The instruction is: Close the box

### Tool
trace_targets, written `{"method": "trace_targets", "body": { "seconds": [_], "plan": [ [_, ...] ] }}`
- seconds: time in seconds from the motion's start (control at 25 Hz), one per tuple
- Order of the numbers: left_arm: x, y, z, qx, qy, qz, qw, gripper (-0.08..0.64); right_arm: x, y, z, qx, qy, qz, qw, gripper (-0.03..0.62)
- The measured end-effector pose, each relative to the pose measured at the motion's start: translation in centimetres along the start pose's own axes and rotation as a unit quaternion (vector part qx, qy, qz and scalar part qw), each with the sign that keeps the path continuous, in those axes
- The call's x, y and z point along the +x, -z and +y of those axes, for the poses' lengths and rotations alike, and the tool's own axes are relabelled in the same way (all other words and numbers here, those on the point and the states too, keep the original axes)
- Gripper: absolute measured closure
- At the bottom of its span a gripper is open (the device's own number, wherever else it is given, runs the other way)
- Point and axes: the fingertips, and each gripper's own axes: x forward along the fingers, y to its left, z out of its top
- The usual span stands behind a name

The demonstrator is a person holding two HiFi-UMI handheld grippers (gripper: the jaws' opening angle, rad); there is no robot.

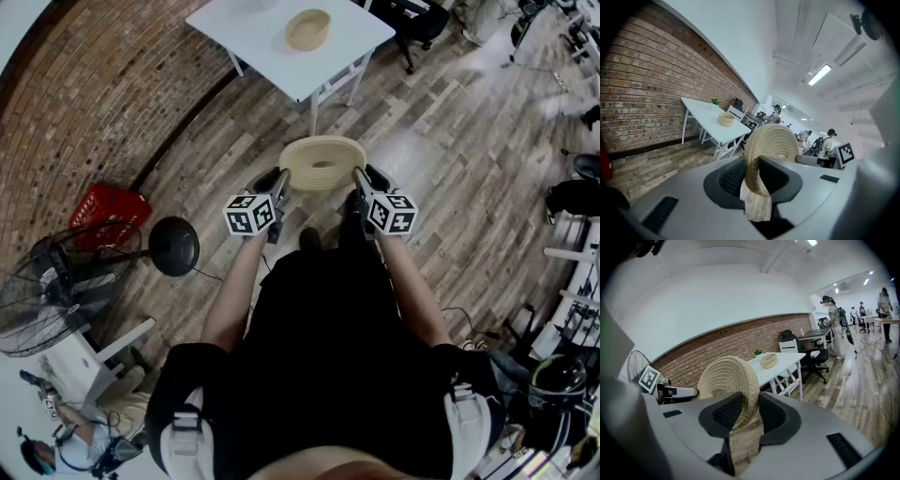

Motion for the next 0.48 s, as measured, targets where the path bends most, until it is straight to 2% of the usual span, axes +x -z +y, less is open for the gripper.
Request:
{"method": "trace_targets", "body": {
  "seconds": [0.48],
  "plan": [
    [-0.08, -0.29, 0.42, -0.006, -0.009, -0.011, 0.9999, 0.456, 0.78, -0.33, 0.15, -0.007, -0.016, -0.002, 1.000, 0.477]
  ]
}}
